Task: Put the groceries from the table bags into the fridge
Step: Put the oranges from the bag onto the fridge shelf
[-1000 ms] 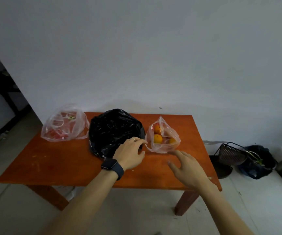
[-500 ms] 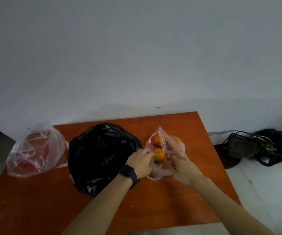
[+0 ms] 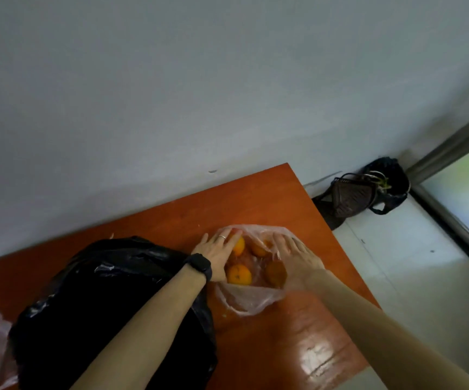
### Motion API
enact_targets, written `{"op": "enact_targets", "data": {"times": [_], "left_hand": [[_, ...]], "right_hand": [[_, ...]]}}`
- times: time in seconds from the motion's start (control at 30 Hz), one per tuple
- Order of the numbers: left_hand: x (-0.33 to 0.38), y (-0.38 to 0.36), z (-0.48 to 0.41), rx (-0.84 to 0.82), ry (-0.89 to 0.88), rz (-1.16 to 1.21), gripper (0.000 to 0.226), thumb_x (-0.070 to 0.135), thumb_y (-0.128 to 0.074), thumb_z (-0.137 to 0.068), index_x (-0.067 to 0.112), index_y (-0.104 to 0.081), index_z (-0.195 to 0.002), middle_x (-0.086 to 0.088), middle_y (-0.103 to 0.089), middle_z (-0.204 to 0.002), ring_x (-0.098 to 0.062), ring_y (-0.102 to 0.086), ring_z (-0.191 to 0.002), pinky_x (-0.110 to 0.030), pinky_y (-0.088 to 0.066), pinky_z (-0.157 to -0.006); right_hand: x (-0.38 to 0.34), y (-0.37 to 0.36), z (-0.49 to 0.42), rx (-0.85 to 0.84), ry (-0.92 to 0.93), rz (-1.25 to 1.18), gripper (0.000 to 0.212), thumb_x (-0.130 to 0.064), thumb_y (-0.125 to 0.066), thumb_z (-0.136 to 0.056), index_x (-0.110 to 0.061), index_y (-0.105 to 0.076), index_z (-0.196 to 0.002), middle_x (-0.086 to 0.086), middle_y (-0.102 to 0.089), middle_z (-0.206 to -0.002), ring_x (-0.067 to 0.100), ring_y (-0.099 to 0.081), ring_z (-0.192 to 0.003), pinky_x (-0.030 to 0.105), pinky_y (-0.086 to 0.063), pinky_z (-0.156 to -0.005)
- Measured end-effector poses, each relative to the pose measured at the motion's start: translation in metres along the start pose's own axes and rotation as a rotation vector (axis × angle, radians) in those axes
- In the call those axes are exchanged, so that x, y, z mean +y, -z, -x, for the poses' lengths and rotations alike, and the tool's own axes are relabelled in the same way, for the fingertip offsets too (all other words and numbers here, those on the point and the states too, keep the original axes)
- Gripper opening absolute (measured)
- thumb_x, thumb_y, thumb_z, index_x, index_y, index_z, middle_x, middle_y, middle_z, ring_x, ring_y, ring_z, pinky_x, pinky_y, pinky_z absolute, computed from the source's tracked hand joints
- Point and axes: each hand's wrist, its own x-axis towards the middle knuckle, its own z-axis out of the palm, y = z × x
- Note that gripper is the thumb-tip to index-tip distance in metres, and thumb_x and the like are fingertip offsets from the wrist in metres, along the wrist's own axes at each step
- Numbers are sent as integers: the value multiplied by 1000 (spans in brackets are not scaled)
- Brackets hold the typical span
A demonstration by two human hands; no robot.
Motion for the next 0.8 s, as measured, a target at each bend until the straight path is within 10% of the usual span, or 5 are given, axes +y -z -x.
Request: {"op": "enact_targets", "data": {"times": [0.27, 0.5, 0.8], "left_hand": [[-10, 1, -25, -44, -63, 46, 125, 37, -82, -71, 38, 11, -155, 0, 4, -165, -36, -21, -147, -53, -30, -115], [5, -14, 15, 369, -264, -273, 42, 16, -64, -86, 21, -62, -127, -9, -49, -146, -29, -35, -142, -48, -19, -119], [39, -16, 9, 105, -246, -533, 65, 36, -54, -94, 13, -30, -149, -9, -54, -135, -30, -37, -133, -57, -6, -116]], "right_hand": [[11, -26, -16, 20, 41, -330, 136, -20, -89, -61, -34, 8, -155, -1, -15, -165, 26, -29, -148, 41, -43, -110], [3, -36, 33, 436, 147, -108, 74, -30, -78, -73, -22, -38, -135, 7, -45, -141, 33, -45, -134, 39, -53, -92], [-14, -48, 28, 244, -191, -97, 76, -42, -73, -82, -25, -32, -144, 4, -36, -151, 30, -38, -135, 41, -40, -105]]}}
